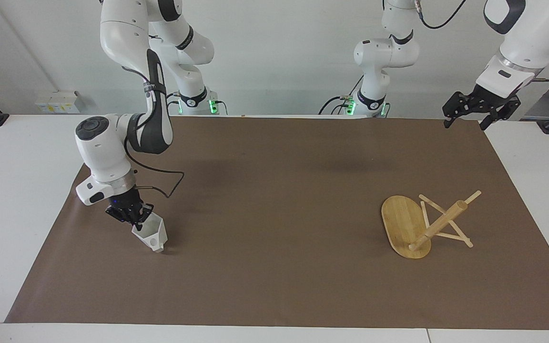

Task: Hang cup on rack
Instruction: 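Close the right gripper on the white cup's rim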

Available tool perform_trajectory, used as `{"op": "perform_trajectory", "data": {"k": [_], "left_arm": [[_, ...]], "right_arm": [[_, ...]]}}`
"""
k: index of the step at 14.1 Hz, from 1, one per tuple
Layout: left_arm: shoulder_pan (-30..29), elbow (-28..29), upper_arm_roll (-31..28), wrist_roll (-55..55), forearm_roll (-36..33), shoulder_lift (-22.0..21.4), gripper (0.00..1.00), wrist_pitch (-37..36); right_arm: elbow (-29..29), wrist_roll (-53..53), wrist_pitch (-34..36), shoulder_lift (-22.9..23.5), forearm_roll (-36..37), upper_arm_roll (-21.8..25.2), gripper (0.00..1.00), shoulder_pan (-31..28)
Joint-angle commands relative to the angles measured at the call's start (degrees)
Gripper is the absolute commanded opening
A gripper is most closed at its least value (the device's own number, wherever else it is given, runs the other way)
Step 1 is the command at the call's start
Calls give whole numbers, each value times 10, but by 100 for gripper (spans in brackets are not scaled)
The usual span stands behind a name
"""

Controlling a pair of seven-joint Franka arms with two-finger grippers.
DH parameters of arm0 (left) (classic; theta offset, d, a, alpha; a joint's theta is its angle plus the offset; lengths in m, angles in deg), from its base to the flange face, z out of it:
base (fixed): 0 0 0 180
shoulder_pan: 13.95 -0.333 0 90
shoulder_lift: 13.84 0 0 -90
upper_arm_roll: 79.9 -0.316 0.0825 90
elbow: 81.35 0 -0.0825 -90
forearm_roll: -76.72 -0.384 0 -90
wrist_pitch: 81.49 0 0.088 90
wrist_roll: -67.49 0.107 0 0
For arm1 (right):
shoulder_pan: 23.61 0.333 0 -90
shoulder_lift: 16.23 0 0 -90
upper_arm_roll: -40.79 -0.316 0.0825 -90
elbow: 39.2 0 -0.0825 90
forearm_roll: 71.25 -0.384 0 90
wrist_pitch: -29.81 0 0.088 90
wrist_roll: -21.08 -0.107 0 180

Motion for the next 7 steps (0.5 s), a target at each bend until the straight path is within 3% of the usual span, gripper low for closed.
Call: {"op": "perform_trajectory", "data": {"k": [1, 7], "left_arm": [[4, 4, -6, 2, 5, -8, 100, -7], [4, 4, -6, 2, 5, -8, 100, -7]], "right_arm": [[8, 14, 25, -8, -13, -1, 0, -1], [87, 19, 176, -29, -13, -72, 0, -2]]}}
